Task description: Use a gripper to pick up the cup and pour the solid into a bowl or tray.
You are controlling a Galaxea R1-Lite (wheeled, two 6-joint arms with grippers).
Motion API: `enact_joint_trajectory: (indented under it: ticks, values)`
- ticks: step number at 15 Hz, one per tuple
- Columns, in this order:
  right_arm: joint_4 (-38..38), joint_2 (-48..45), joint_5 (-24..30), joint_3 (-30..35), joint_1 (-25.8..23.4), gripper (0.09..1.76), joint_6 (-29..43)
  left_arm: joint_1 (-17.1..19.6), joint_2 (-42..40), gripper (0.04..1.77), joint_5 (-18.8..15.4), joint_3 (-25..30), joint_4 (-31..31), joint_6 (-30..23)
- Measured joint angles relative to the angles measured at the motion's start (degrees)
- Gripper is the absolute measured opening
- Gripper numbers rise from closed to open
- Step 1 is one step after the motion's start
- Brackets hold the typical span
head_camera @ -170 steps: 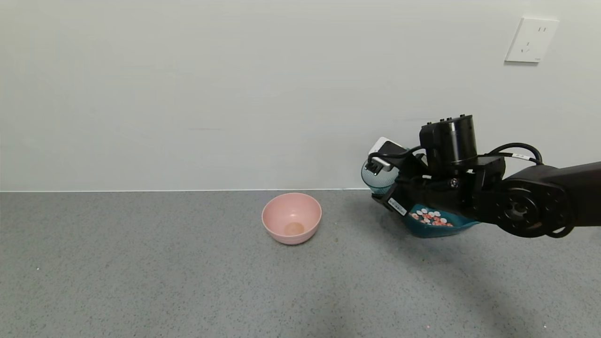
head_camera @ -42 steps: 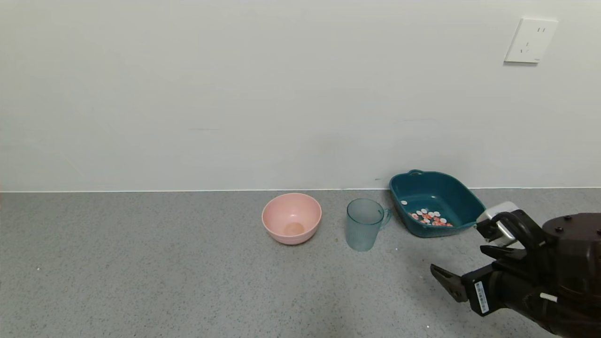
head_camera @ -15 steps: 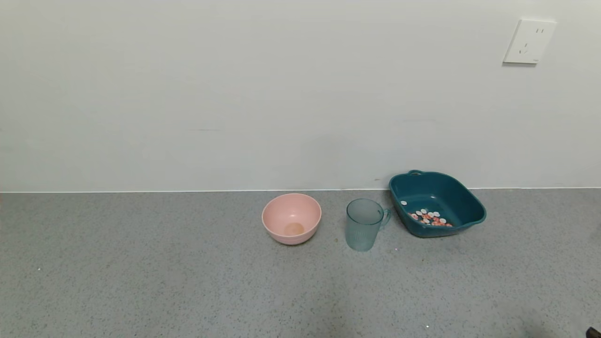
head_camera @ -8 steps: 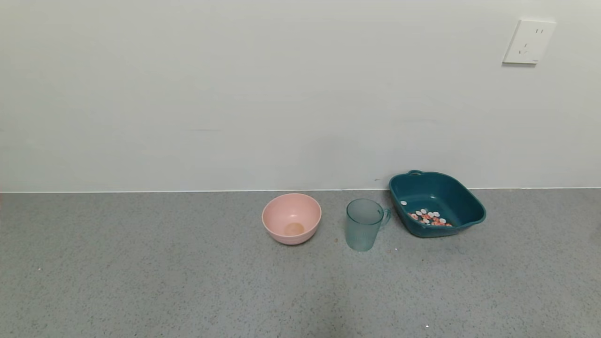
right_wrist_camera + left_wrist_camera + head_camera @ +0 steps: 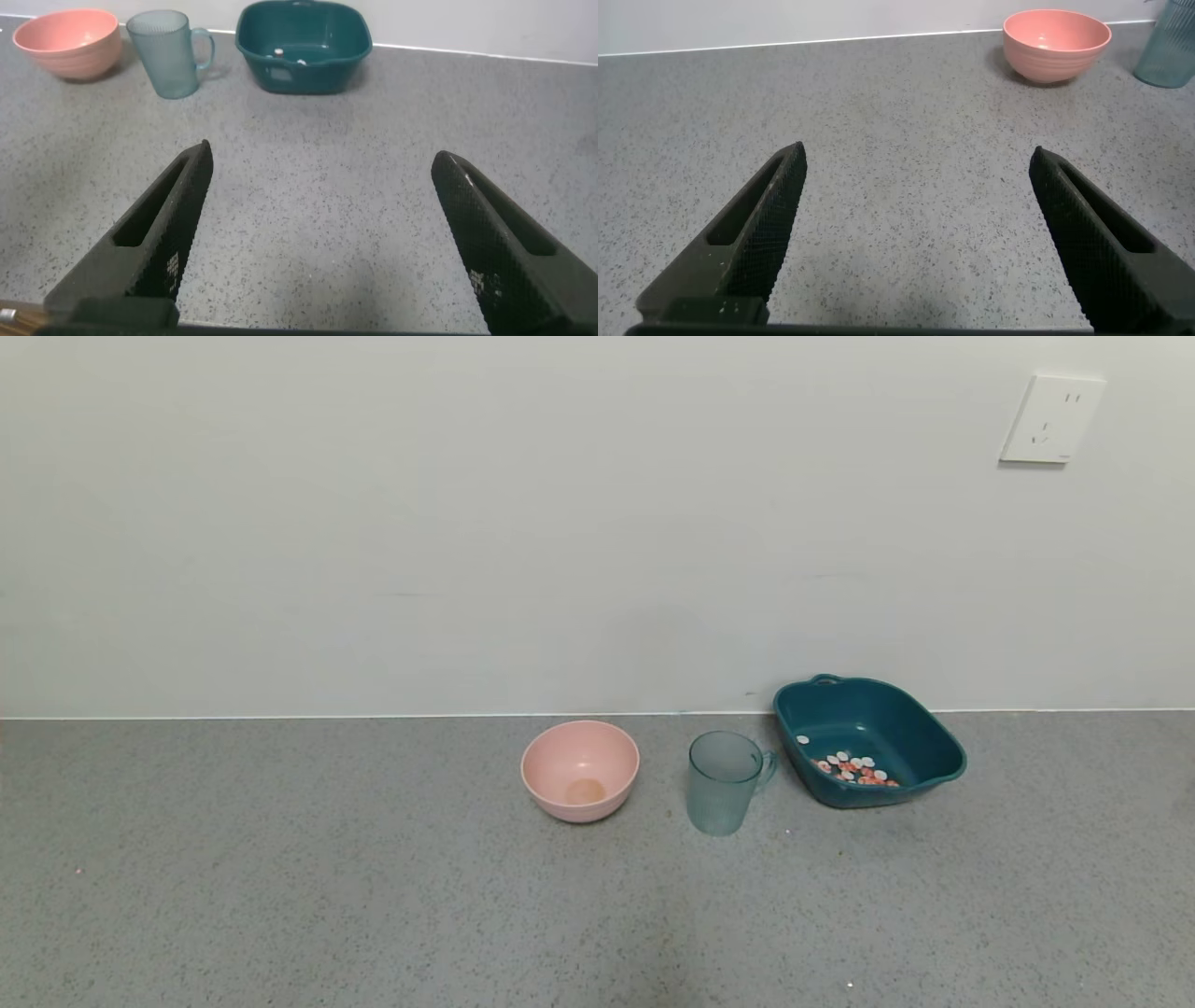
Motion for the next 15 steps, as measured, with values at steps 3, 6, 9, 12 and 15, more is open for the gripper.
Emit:
enact_joint_trajectory:
  ticks: [3,6,9,12,15]
  values:
    - [0.04,-4.33,0.24,0.43,-0.38,1.70,0.00,0.00,0.00,1.72,-0.02,0.00,0.00,0.02]
    - [-1.23,-7.03,-0.39,1.37,-0.46,1.70,0.01,0.00,0.00,1.72,-0.02,0.00,0.02,0.00]
    - [-7.23,-7.84,-0.22,3.51,-0.49,1.70,0.00,0.00,0.00,1.72,0.00,0.00,0.00,0.02]
    - [-16.45,-8.02,-0.44,7.80,-0.55,1.70,0.01,0.00,0.00,1.72,-0.02,0.00,0.00,0.00]
    - [-16.23,-8.05,-0.72,9.26,-0.60,1.70,-0.18,0.00,0.00,1.72,0.00,0.02,0.00,0.02]
